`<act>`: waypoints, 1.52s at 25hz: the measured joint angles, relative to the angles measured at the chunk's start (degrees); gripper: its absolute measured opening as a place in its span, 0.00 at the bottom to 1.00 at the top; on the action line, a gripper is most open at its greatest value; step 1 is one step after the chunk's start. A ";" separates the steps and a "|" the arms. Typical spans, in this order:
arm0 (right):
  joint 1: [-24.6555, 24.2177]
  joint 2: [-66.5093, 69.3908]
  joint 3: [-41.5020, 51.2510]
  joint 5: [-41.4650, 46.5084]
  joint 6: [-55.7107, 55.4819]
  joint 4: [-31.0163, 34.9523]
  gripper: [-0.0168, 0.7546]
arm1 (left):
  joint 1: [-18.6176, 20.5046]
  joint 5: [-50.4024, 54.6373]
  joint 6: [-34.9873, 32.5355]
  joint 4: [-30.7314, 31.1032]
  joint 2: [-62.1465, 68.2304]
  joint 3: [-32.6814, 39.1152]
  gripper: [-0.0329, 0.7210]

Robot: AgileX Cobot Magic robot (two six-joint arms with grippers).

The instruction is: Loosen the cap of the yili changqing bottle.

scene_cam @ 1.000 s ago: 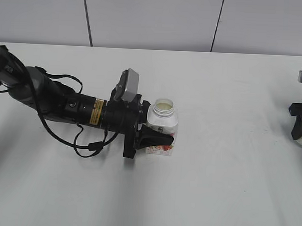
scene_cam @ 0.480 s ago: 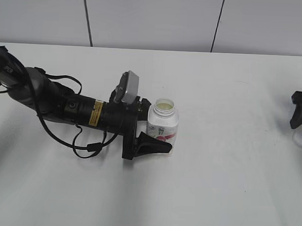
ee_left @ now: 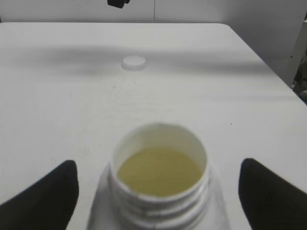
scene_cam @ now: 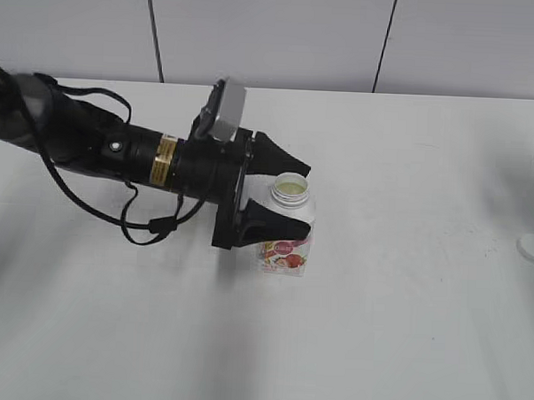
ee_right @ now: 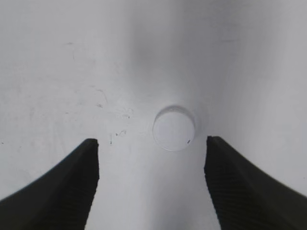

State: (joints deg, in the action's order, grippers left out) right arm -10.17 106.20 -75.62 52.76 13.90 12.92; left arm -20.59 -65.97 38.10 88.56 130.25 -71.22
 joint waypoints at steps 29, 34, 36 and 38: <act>0.00 -12.00 -6.13 13.48 0.00 4.88 0.73 | 2.33 96.64 -3.05 -56.95 -29.42 -2.54 0.82; 0.00 -12.06 -7.65 16.50 0.00 4.83 0.73 | 2.51 115.64 -14.71 -68.83 -33.09 -8.02 0.82; 0.06 -12.06 -7.65 16.54 0.00 4.78 0.73 | 3.22 121.34 -15.98 -70.25 -34.24 -8.28 0.82; 0.53 -12.17 -7.65 16.54 0.00 4.50 0.73 | 4.18 126.02 -17.29 -71.15 -35.48 -8.28 0.82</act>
State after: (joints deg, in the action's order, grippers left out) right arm -9.64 94.03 -83.27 69.29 13.90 17.43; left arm -16.41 60.05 20.81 17.41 94.77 -79.50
